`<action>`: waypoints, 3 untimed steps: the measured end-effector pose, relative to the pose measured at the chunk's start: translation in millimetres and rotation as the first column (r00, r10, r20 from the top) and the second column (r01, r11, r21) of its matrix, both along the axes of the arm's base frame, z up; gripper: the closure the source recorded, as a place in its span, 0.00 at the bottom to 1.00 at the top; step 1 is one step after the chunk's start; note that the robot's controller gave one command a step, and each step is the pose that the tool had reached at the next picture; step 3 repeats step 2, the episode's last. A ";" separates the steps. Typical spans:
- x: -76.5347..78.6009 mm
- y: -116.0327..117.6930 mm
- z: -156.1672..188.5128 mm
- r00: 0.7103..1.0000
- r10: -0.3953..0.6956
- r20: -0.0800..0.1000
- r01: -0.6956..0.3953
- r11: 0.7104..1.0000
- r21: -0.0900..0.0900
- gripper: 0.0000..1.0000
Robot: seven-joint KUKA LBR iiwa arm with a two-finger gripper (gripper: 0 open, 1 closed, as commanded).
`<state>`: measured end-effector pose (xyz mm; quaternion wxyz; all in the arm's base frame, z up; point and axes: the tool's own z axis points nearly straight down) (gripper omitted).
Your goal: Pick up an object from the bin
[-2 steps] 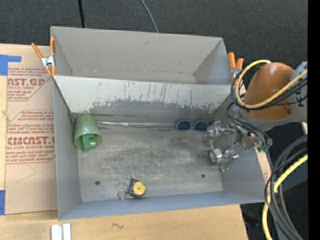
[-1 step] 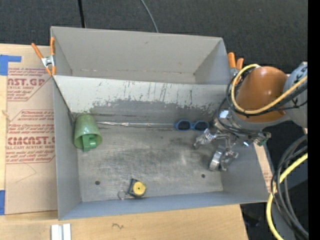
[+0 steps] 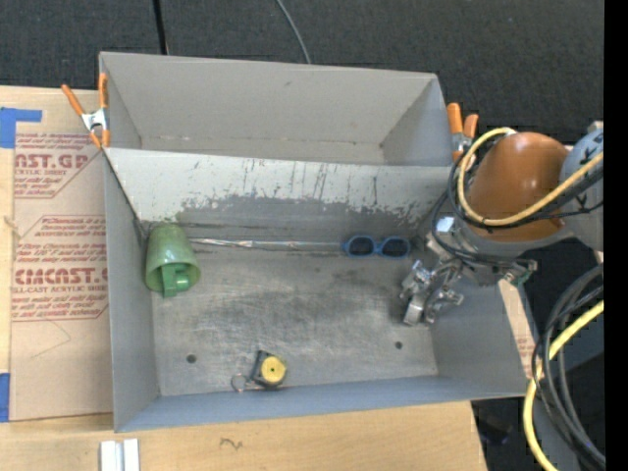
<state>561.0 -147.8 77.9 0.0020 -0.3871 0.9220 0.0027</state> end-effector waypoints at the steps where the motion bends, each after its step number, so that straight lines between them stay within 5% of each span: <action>1: -32.4 51.6 1.2 0.917 0.398 0.000 -0.398 0.917 -0.005 1.00; 2: -33.9 47.7 133.1 0.903 0.429 0.006 -0.429 0.903 -0.010 1.00; 3: -33.9 47.7 133.1 0.903 0.429 0.006 -0.429 0.903 -0.010 1.00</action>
Offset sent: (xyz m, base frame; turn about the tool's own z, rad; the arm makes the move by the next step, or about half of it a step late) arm -0.0330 0.0490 0.0007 -0.4077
